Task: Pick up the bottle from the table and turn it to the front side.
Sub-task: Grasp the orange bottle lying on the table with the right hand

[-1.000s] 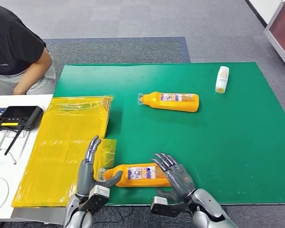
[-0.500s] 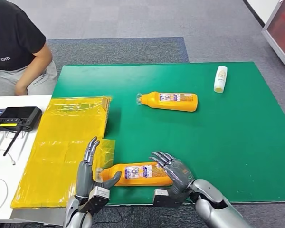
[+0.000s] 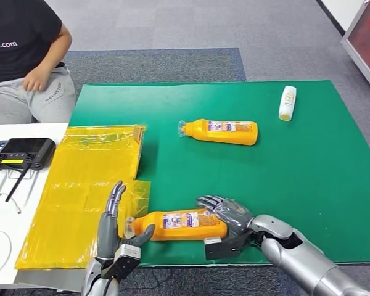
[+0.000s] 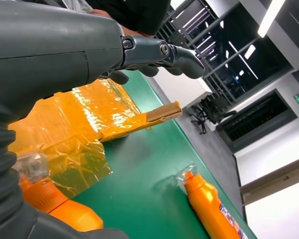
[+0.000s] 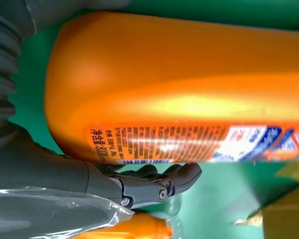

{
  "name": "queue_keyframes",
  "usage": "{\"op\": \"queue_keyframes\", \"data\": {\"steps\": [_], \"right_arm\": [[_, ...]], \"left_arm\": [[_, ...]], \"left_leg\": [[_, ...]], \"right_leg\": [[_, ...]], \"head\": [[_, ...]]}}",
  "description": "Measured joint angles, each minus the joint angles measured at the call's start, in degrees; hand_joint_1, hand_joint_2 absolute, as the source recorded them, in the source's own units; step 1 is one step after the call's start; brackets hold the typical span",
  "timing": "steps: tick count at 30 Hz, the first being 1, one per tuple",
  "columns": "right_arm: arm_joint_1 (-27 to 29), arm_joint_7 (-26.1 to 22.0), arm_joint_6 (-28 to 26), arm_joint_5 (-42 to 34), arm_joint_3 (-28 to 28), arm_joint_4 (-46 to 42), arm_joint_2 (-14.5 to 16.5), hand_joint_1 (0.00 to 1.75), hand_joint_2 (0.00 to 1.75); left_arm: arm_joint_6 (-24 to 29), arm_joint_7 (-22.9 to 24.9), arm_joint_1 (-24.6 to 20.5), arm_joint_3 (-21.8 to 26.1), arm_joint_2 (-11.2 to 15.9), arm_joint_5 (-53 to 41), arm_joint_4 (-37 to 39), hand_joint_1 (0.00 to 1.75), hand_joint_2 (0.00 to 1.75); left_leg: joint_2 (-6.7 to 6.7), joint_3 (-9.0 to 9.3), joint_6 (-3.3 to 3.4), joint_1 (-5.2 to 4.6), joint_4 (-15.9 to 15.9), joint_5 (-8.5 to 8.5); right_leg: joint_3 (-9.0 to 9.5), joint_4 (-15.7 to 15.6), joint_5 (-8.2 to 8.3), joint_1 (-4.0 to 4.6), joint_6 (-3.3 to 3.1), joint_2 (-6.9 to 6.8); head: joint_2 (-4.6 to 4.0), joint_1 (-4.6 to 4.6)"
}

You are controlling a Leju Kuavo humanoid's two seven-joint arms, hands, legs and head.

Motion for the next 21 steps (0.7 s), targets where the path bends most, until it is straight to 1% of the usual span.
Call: {"op": "queue_keyframes", "data": {"steps": [3,9,15,18,21], "right_arm": [[-3.28,0.2,2.31,-2.2,2.97,0.01,-1.14,0.0,1.75],[-7.6,1.06,3.71,-4.33,7.27,-0.09,-2.51,0.0,1.75],[-11.68,2.68,5.42,-6.97,11.6,-1.45,-4.18,0.0,1.75],[-13.95,4.48,6.55,-7.51,13.81,-2.98,-5.17,0.0,1.75],[-17.0,7.63,7.79,-8.47,15.92,-5.73,-6.43,0.0,0.44]], "left_arm": [[0.03,-0.63,-0.22,-0.17,0.03,0.3,0.6,0.0,1.75],[0.1,-1.09,-0.41,-0.19,0.03,0.72,1.54,0.0,1.75],[0.19,-1.54,-0.52,-0.14,0.03,1.09,2.2,0.0,1.75],[0.33,-1.65,-0.47,-0.09,0.03,1.16,2.34,0.0,1.75],[0.65,-1.69,-0.28,0.04,0.05,1.23,2.36,0.0,1.75]], "left_leg": [[-0.03,-0.1,0.07,-0.01,0.03,0.05],[-0.08,-0.16,0.08,-0.02,0.05,0.06],[-0.08,-0.2,0.1,-0.03,0.09,0.05],[-0.09,-0.26,0.11,-0.04,0.09,0.06],[-0.09,-0.28,0.12,-0.05,0.1,0.07]], "right_leg": [[-0.06,0.0,0.03,-0.01,0.04,-0.04],[-0.07,0.0,0.03,-0.01,0.05,-0.12],[-0.08,0.0,0.02,-0.02,0.06,-0.13],[-0.13,0.0,0.04,-0.04,0.08,-0.13],[-0.16,0.0,0.05,-0.04,0.09,-0.14]], "head": [[0.0,0.01],[0.0,0.01],[0.0,0.01],[0.0,0.01],[0.0,0.01]]}}
